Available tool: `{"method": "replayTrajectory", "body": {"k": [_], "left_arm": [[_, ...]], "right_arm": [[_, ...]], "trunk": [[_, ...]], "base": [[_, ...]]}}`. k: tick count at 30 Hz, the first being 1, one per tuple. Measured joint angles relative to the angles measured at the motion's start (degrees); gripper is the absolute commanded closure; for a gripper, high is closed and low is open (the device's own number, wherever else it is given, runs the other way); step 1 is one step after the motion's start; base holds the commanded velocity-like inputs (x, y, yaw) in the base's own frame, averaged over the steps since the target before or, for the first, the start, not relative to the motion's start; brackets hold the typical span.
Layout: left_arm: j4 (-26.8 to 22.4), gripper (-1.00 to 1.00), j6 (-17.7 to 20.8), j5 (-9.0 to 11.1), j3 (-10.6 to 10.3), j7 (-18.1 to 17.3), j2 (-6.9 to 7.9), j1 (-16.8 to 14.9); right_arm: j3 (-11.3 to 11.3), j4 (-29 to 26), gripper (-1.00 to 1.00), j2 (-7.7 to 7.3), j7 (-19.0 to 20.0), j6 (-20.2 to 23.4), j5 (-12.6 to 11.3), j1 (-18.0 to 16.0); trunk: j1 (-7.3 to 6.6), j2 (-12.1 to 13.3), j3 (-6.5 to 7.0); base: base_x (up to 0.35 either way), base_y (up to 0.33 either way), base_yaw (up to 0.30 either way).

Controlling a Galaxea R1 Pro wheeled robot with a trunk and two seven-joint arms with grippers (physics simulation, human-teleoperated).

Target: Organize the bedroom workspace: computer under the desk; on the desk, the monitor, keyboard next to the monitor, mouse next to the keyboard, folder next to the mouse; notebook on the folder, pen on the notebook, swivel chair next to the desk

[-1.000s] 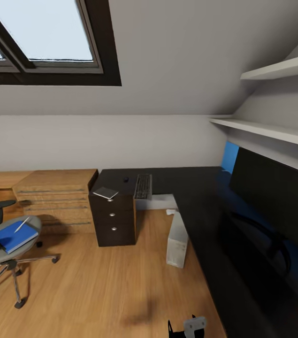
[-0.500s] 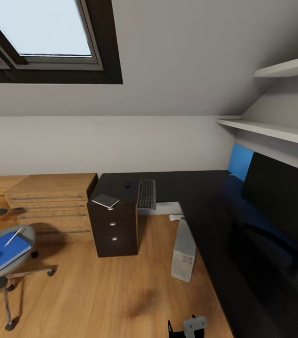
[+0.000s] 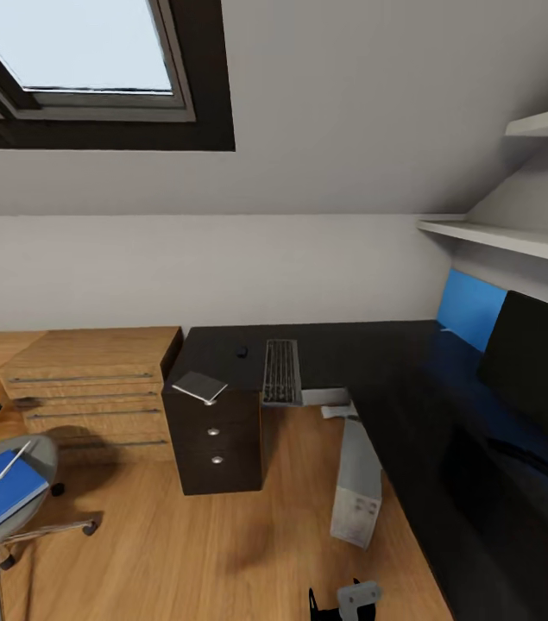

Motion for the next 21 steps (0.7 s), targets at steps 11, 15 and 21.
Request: {"method": "replayTrajectory", "body": {"k": [11,15,21], "left_arm": [[0.03,-1.00,0.00,0.00,0.00,0.00,-0.05,0.01],[0.02,-1.00,0.00,0.00,0.00,0.00,-0.05,0.02],[0.05,-1.00,0.00,0.00,0.00,0.00,-0.05,0.00]], "right_arm": [[0.00,-0.04,-1.00,0.01,0.00,0.06,0.00,0.00],[0.04,-0.02,-1.00,0.00,0.00,0.08,0.00,0.00],[0.05,-0.03,-1.00,0.00,-0.02,0.13,0.00,0.00]], "trunk": [[0.00,0.00,0.00],[0.00,0.00,0.00],[0.00,0.00,0.00]], "base": [[0.332,0.161,0.000],[0.332,0.161,0.000],[0.332,0.161,0.000]]}}
